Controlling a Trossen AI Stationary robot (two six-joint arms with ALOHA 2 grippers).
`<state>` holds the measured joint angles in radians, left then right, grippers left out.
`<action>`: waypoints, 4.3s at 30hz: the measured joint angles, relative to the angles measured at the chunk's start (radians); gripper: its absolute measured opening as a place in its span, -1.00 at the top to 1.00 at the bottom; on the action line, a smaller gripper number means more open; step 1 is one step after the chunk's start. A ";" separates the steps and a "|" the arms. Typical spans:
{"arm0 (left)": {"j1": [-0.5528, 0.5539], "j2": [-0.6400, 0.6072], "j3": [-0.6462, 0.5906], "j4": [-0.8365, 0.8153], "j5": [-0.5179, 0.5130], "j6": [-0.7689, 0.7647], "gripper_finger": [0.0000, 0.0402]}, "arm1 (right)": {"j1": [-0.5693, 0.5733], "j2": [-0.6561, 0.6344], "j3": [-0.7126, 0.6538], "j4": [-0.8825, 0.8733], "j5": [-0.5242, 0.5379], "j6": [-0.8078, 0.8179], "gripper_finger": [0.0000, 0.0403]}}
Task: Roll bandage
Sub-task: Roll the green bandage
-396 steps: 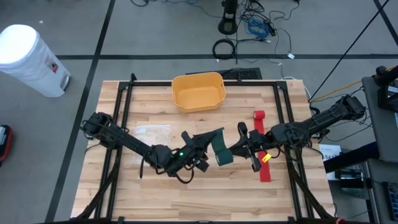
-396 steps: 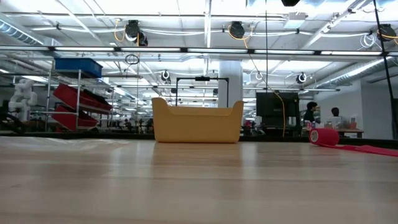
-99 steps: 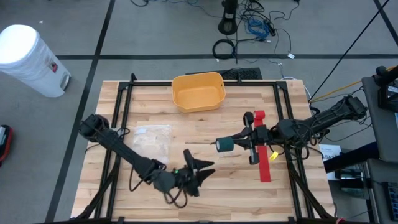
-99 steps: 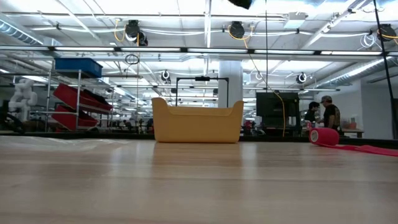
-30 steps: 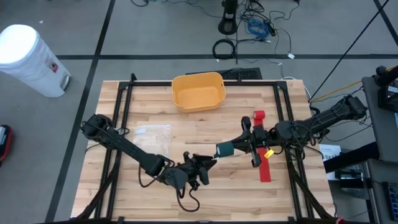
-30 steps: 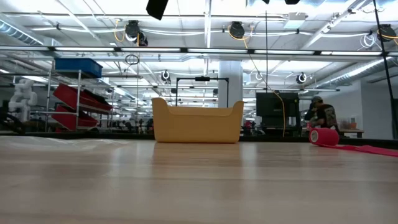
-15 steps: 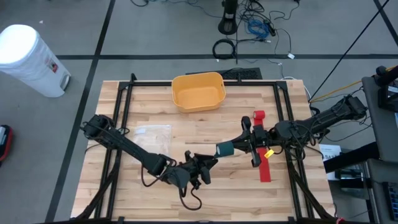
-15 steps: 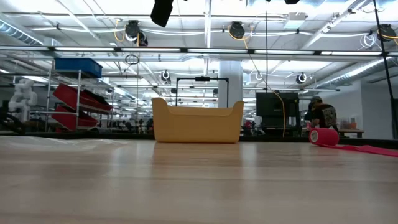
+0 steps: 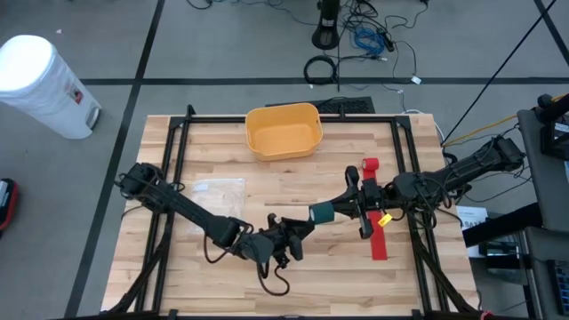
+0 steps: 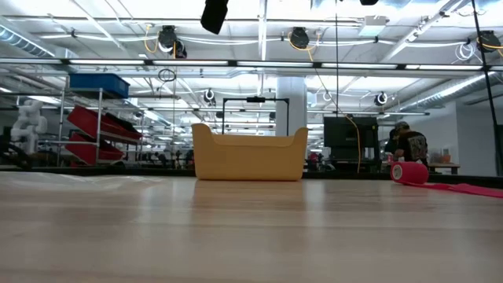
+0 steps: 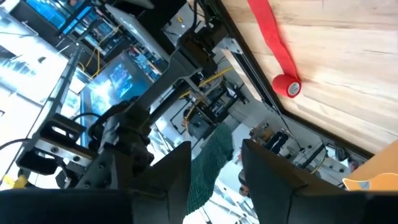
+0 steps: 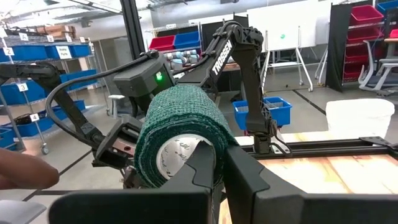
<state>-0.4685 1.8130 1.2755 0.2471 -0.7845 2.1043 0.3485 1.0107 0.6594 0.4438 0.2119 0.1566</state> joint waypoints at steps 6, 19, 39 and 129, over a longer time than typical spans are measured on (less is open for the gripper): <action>0.010 0.000 0.000 -0.001 0.007 -0.001 0.55 | 0.000 0.000 0.000 0.000 0.000 0.000 0.94; 0.000 0.000 0.000 -0.001 0.092 -0.132 0.96 | 0.000 0.000 0.000 -0.010 0.031 -0.016 0.94; -0.040 0.000 0.001 0.216 0.193 -0.199 0.98 | -0.014 0.000 0.000 -0.009 0.081 -0.068 0.94; 0.015 -0.009 0.001 0.717 -0.172 -0.132 0.25 | -0.015 0.069 0.000 0.002 0.013 -0.018 0.94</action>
<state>-0.4537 1.8041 1.2762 0.9642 -0.9569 1.9720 0.3338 1.0801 0.6590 0.4460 0.2245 0.1387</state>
